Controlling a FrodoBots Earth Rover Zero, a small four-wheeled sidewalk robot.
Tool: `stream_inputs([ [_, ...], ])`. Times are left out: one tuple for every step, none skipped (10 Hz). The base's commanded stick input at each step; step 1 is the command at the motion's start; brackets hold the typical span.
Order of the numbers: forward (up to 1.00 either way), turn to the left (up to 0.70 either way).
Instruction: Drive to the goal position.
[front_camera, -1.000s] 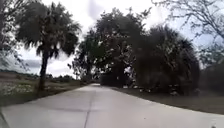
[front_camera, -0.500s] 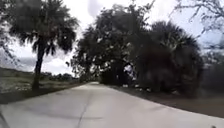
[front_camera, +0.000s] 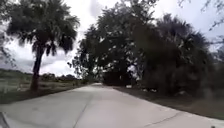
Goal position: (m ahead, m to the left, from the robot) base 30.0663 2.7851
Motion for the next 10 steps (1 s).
stream_inputs([
  [0.85, 0.34],
  [0.85, 0.08],
  [0.85, 0.0],
  [0.85, 0.0],
  [0.85, 0.0],
  [0.85, 0.0],
  [0.85, 0.0],
  [0.85, 0.0],
  [0.85, 0.0],
  [0.85, 0.0],
])
